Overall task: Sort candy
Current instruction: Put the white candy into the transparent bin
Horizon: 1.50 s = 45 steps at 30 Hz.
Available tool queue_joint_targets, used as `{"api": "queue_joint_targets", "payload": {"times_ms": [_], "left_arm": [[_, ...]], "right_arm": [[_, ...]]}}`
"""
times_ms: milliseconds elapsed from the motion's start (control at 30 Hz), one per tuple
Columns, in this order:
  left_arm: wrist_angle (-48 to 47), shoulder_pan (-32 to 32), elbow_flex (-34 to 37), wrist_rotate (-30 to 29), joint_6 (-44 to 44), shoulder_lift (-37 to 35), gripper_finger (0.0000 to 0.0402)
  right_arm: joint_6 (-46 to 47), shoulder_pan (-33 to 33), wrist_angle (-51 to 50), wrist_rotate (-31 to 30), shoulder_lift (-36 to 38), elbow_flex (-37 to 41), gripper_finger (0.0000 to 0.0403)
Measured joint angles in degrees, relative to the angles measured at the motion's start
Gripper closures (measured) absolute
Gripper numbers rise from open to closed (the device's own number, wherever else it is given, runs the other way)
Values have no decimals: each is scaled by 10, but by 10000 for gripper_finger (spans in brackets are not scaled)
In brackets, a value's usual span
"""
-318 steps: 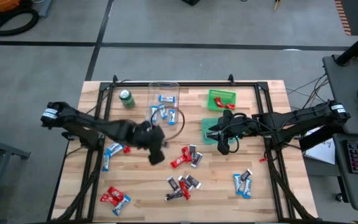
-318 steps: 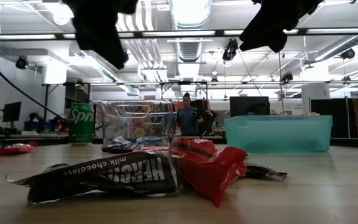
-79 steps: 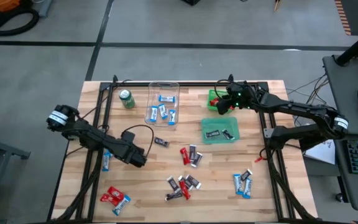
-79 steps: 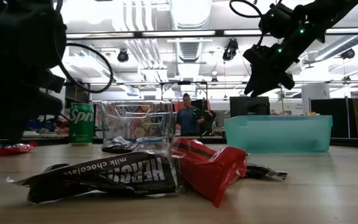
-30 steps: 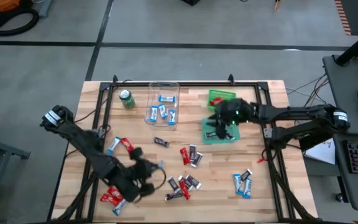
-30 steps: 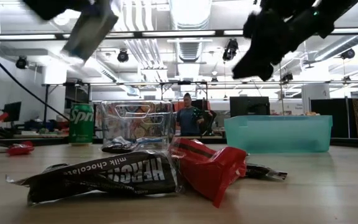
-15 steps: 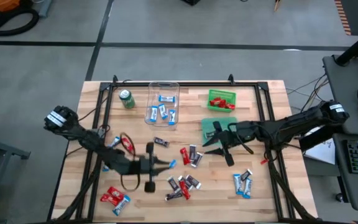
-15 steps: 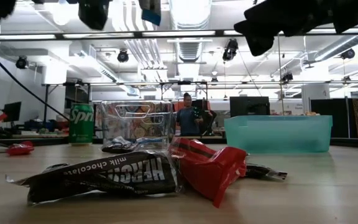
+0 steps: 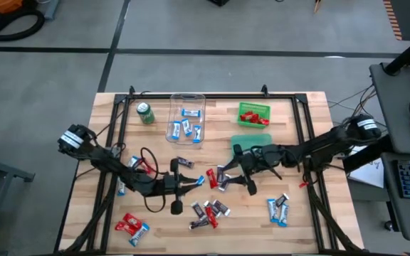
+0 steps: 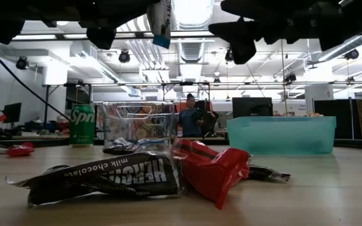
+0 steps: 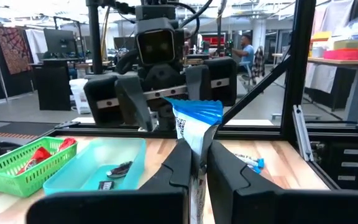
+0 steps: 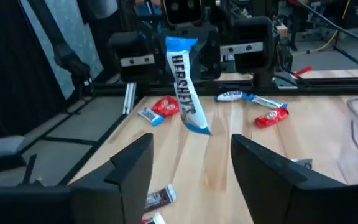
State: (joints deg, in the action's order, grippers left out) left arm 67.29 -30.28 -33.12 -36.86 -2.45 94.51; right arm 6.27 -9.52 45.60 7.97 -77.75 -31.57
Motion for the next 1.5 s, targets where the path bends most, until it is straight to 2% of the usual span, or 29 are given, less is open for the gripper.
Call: {"api": "queue_joint_targets", "payload": {"times_ms": [133, 400, 700, 867, 1133, 1400, 1500], "left_arm": [[2, 6, -9, 1, 0, 15, 399], [31, 27, -83, 7, -14, 85, 399], [38, 33, -99, 18, 7, 110, 391], [37, 33, -94, 14, 24, 107, 368], [36, 34, -94, 3, 28, 107, 331], [33, 34, -67, -15, 53, 87, 297], [29, 34, -52, -18, 67, 78, 289]], "right_arm": [[4, 0, 15, 1, -25, -11, 184], [-19, 0, 15, 34, -85, -66, 183], [-30, 0, -12, 61, -93, -75, 187], [-45, 0, -24, 63, -90, -75, 230], [-62, 0, -25, 71, -90, -75, 377], [-45, 7, -82, 65, -78, -75, 383], [-40, 10, -131, 6, -60, -74, 384]]}}
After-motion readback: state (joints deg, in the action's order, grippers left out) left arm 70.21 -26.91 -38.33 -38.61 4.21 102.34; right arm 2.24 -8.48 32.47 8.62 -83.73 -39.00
